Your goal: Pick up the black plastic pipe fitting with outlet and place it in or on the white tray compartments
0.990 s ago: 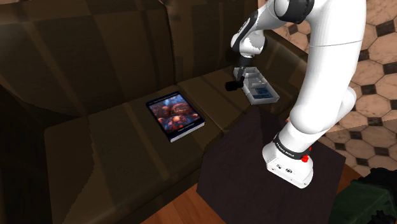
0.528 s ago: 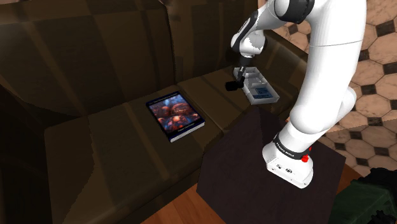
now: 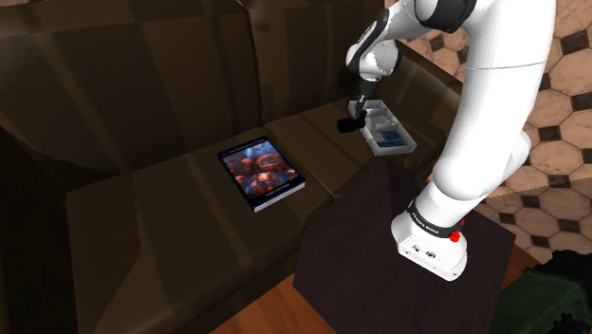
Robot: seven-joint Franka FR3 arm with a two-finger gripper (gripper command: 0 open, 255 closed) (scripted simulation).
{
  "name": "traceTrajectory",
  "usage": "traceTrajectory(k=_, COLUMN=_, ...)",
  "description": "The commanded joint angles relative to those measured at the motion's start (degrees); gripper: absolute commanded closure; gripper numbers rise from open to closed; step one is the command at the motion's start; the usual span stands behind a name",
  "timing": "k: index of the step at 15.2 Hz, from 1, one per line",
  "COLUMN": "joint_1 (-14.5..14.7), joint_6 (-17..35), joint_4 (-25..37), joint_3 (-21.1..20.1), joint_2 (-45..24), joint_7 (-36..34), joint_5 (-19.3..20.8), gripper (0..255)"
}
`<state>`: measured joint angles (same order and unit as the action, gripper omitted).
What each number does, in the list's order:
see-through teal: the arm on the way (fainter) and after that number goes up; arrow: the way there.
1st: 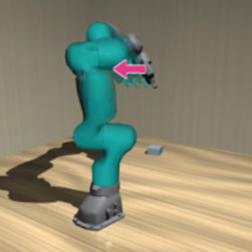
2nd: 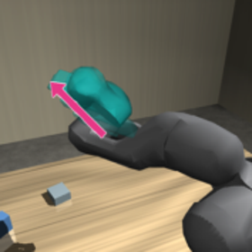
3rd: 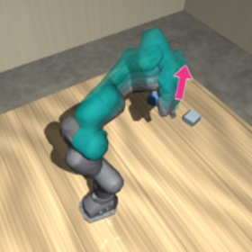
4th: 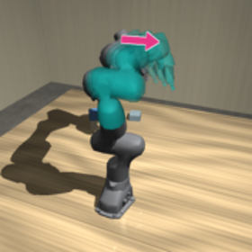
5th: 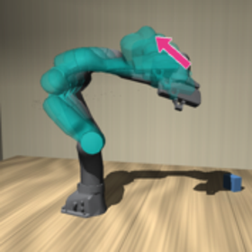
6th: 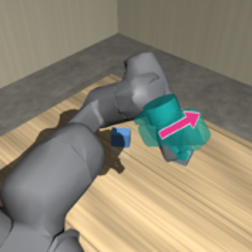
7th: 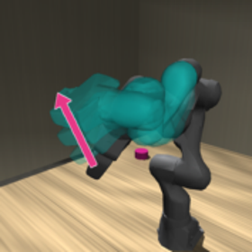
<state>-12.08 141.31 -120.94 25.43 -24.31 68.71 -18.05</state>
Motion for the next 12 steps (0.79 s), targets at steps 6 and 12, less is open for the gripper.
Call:
traceTrajectory(k=6, joint_1=1.5, joint_6=-4.0, joint_4=0.1, joint_3=1.9, joint_2=4.4, joint_7=-2.2, joint_5=3.2, gripper=255)
traceTrajectory(k=12, joint_1=2.5, joint_6=-7.7, joint_4=0.8, joint_3=3.2, joint_2=7.8, joint_7=-4.0, joint_5=5.8, gripper=255)
